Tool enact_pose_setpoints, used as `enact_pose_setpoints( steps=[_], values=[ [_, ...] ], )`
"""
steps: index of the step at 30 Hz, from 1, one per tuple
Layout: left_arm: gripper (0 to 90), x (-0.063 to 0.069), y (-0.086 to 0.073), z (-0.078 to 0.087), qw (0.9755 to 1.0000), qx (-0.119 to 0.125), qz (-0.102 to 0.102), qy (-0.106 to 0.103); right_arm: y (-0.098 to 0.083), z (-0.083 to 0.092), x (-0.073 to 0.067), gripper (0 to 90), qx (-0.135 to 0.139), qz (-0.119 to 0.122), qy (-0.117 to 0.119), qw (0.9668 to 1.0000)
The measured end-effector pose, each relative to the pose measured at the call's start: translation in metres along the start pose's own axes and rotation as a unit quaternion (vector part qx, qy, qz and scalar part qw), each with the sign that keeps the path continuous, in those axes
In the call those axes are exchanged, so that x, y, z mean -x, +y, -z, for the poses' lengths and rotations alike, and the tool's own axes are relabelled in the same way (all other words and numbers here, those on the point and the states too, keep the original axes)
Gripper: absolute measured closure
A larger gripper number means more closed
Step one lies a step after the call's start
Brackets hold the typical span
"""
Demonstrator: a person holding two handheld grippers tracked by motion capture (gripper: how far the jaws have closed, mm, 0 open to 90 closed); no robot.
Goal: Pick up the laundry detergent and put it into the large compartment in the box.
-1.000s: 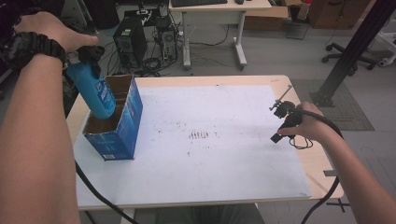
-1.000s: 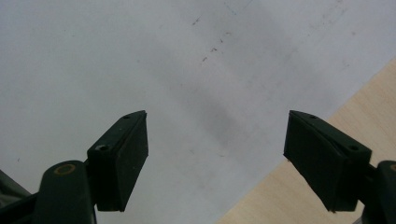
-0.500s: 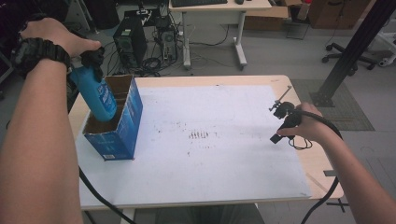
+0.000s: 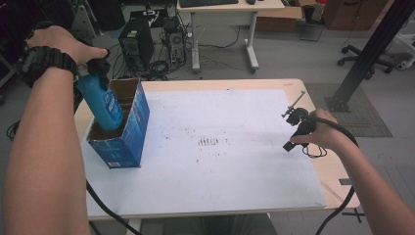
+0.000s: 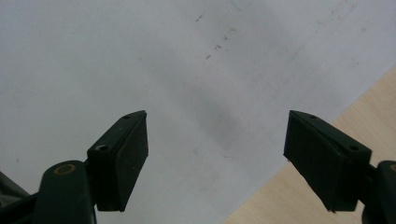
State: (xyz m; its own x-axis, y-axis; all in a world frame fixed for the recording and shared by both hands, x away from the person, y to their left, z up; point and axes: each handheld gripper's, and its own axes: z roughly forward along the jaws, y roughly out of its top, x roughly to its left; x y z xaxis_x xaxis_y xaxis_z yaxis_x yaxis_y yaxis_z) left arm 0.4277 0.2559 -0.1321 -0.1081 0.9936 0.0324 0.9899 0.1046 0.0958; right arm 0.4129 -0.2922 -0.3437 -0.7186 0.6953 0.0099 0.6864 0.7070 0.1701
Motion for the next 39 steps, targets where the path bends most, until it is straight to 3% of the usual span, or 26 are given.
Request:
enact_pose_setpoints(
  steps=[19, 39],
  values=[
    [37.5, -0.003, 0.003, -0.029, 0.9999, -0.016, -0.005, -0.002, 0.001, -0.003, 0.000, 22.1, -0.004, -0.001, 0.000, 1.0000],
    [37.5, -0.003, 0.005, -0.045, 0.9997, -0.024, -0.006, -0.003, 0.000, -0.005, 0.000, 22.1, -0.008, -0.001, 0.001, 1.0000]
  ],
)
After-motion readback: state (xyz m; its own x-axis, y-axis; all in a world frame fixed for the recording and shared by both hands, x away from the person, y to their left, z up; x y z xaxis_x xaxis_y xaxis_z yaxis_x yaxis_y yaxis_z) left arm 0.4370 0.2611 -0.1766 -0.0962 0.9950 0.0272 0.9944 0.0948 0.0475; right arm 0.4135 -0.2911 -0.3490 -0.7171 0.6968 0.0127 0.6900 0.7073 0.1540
